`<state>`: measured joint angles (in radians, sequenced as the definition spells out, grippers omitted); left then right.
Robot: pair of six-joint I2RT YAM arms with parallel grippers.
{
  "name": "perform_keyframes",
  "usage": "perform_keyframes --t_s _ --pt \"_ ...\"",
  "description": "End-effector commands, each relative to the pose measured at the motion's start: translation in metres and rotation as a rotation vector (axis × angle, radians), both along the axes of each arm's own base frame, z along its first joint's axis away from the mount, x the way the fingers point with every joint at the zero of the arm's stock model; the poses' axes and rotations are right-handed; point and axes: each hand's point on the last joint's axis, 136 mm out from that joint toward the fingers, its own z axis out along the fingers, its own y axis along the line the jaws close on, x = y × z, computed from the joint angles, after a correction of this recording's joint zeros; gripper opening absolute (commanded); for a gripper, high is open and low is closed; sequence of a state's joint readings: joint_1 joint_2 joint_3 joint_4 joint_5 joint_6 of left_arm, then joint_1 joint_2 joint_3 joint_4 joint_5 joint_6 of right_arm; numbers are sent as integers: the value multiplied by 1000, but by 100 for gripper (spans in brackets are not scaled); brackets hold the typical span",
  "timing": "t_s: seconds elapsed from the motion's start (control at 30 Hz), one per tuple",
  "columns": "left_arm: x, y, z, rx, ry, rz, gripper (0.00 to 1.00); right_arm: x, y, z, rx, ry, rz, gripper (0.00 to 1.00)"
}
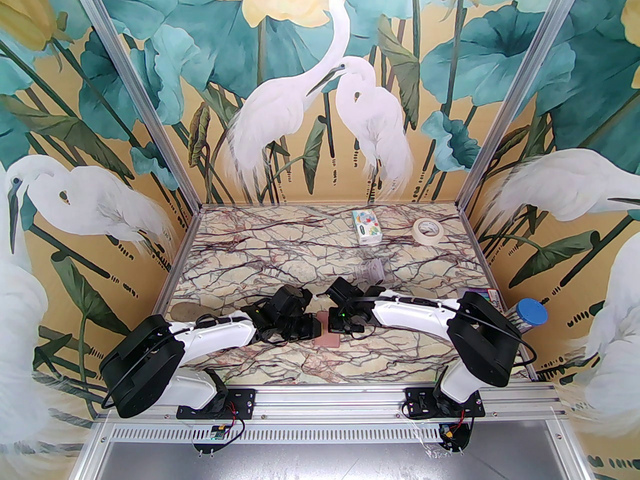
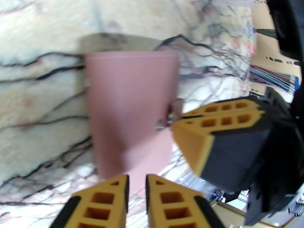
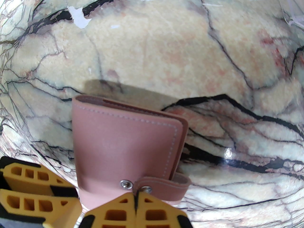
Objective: Put the credit cards into the card holder
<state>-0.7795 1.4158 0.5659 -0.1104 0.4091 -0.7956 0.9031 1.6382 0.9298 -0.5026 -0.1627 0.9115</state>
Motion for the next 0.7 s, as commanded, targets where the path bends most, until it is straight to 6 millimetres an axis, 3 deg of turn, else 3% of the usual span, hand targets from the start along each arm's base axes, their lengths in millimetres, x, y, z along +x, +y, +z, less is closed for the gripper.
perform_keyframes --t_s 0.0,0.33,0.67 --pt "2 1 -8 42 0 -1 20 -6 -9 -13 -39 32 0 0" --pt "4 -1 -14 51 -1 -14 25 -6 -8 -12 -37 31 0 0" --pt "3 1 -15 63 4 -20 20 -5 -7 -10 -31 30 0 0"
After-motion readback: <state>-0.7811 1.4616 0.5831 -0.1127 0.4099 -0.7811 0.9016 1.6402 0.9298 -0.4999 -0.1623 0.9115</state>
